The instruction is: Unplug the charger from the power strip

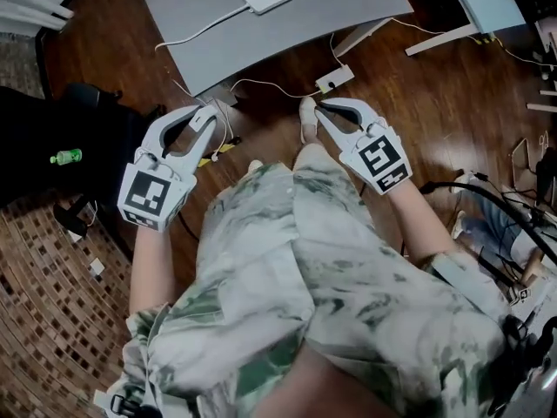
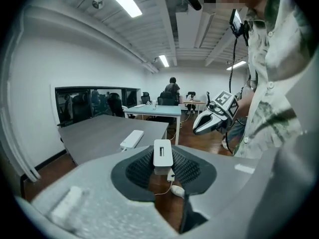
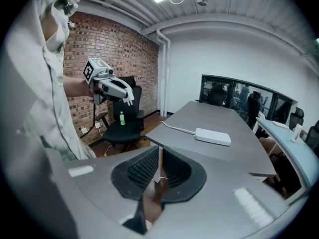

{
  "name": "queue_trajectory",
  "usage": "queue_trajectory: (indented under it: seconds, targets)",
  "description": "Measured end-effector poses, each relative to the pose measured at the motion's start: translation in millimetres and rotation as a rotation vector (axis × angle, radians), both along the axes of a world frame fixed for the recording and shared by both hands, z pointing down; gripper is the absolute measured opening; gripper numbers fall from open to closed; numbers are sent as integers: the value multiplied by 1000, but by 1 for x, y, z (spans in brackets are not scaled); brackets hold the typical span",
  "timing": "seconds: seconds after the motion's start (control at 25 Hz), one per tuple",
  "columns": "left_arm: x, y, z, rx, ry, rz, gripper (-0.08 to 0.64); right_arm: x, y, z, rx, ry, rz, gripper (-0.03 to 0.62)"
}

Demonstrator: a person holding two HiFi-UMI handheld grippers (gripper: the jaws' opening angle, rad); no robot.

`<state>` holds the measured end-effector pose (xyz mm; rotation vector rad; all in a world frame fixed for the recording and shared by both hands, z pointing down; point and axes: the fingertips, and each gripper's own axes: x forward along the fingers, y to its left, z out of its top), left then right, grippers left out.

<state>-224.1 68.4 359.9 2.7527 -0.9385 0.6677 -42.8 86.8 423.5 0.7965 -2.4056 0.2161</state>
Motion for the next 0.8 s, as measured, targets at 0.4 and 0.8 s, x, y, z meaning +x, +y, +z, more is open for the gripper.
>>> queue_trajectory:
  seconds: [0.4, 0.8]
  targets:
    - [44, 115, 1, 6, 42, 111, 107, -12, 138, -18, 20, -46, 19, 29]
    - [124, 261, -9, 27, 43, 104, 107, 55, 294, -36, 74, -107, 16, 29]
